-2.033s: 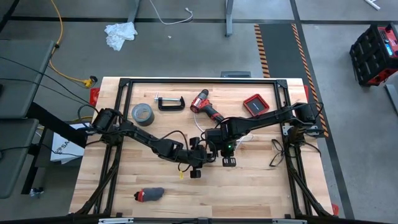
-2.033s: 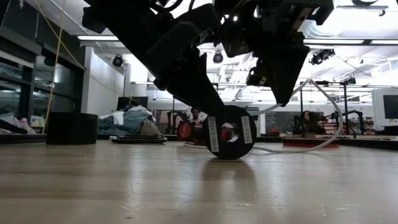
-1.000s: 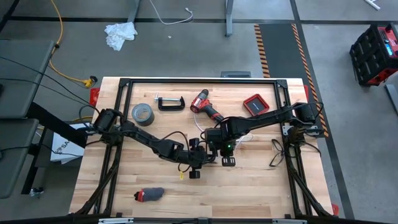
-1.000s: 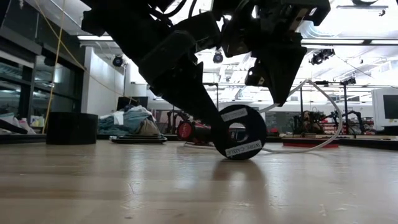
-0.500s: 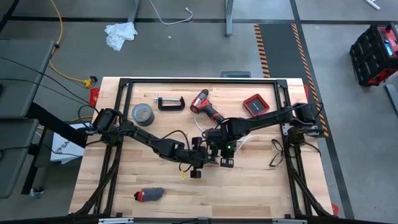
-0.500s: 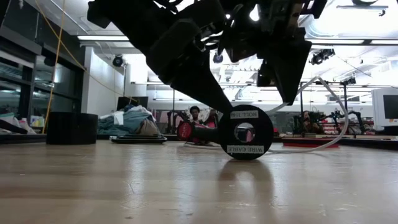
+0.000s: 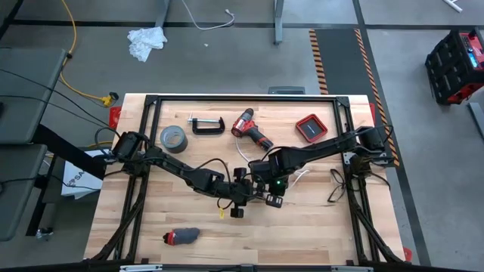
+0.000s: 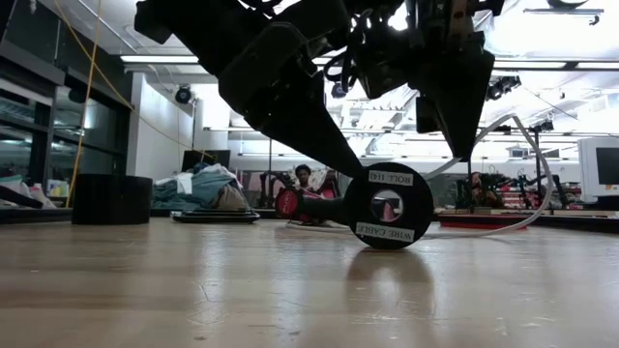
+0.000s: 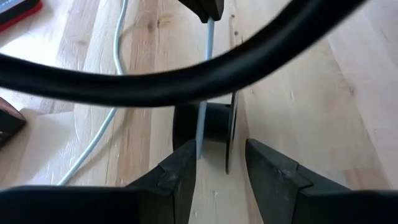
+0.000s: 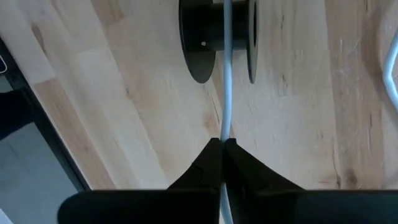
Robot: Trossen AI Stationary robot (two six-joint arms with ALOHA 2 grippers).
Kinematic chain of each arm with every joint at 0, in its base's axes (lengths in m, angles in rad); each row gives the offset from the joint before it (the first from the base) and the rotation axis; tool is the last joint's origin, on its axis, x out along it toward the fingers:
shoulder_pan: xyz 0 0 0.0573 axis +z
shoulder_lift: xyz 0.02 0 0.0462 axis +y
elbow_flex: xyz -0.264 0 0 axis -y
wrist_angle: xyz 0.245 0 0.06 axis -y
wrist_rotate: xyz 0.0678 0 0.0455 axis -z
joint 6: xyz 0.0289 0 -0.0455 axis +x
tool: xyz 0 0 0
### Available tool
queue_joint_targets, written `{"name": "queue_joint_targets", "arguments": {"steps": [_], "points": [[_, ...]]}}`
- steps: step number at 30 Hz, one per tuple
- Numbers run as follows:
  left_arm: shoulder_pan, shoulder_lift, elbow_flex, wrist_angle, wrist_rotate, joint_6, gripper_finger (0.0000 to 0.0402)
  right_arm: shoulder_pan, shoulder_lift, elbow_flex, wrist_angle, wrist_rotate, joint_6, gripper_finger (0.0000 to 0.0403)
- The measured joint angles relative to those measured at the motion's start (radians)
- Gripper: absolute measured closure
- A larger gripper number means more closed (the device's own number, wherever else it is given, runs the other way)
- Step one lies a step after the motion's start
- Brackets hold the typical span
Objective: Coil cords
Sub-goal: Coil the white cable wire into the black spool
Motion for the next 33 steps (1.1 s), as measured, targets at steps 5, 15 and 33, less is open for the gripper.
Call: {"name": "queue_joint_targets", "arguments": {"steps": [5,15,33], "points": [[0.0,0.009,0.0,0.013,0.003,0.0,0.0268,0.001,0.0,0.0,0.005,0.005,0.008,0.0403],[0.001,0.023,0.001,0.025,-0.012,0.023,0.0268,0.001,0.0,0.0,0.012,0.006,0.009,0.0403],[0.007,0.023,0.001,0.031,0.0,0.074,0.0268,0.005,-0.001,0.0,0.019,-0.027,-0.02,0.0403]]}}
